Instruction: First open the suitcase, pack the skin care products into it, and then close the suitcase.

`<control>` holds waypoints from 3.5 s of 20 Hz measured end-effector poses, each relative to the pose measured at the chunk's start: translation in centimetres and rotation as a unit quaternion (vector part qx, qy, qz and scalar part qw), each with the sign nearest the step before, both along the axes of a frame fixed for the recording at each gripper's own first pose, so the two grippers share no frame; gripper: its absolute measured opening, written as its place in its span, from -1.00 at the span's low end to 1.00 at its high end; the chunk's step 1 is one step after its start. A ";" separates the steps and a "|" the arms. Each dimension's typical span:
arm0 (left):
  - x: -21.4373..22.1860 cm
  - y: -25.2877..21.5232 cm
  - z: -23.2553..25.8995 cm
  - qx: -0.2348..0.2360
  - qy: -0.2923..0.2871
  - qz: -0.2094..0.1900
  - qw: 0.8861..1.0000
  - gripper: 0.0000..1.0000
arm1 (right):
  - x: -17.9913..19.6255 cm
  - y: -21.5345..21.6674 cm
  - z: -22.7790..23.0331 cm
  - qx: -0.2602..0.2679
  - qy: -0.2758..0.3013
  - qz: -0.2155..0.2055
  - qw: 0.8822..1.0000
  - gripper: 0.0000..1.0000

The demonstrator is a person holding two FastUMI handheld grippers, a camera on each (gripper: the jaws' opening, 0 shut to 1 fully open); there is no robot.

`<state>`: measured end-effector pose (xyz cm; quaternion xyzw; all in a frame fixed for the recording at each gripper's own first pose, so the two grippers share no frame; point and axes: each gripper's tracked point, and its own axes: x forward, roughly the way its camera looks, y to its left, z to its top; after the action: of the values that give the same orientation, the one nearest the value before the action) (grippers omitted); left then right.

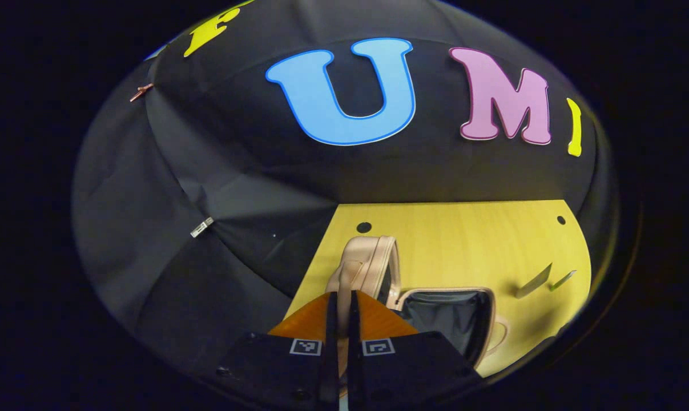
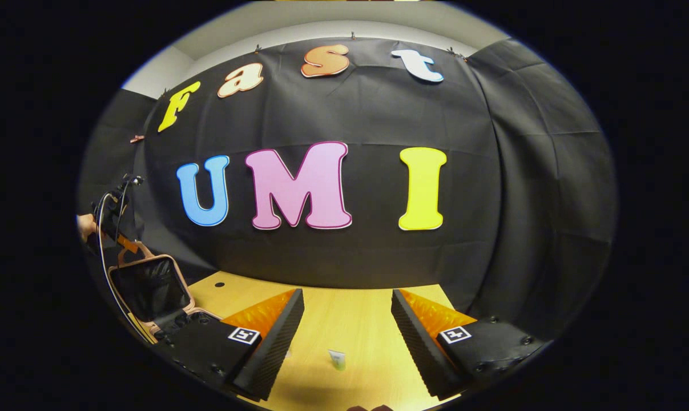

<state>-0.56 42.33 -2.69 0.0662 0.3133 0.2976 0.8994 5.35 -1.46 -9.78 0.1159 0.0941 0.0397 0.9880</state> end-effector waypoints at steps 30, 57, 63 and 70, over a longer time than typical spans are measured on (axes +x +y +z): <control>9.8 -19.0 -4.3 -0.155 -0.190 -0.367 0.897 0.93 | 0.9 7.4 0.9 -0.102 0.017 -0.044 0.994 0.93; 26.0 -34.3 -28.0 -0.202 0.069 -0.342 0.915 -0.24 | -1.9 2.3 -20.5 -0.048 0.202 0.062 0.976 0.94; 22.4 -35.5 -22.4 -0.212 0.042 -0.329 0.919 -0.14 | 3.0 6.9 -30.4 -0.025 0.272 0.128 0.954 0.95; 12.9 -29.8 -17.2 -0.223 0.038 -0.265 0.937 -0.20 | 6.6 8.3 -34.6 0.019 0.292 0.133 0.947 -0.37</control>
<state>12.38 12.57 -19.92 -0.0445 0.3770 -0.0319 0.9246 11.93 6.86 -44.38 0.1274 0.3919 0.1374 0.9007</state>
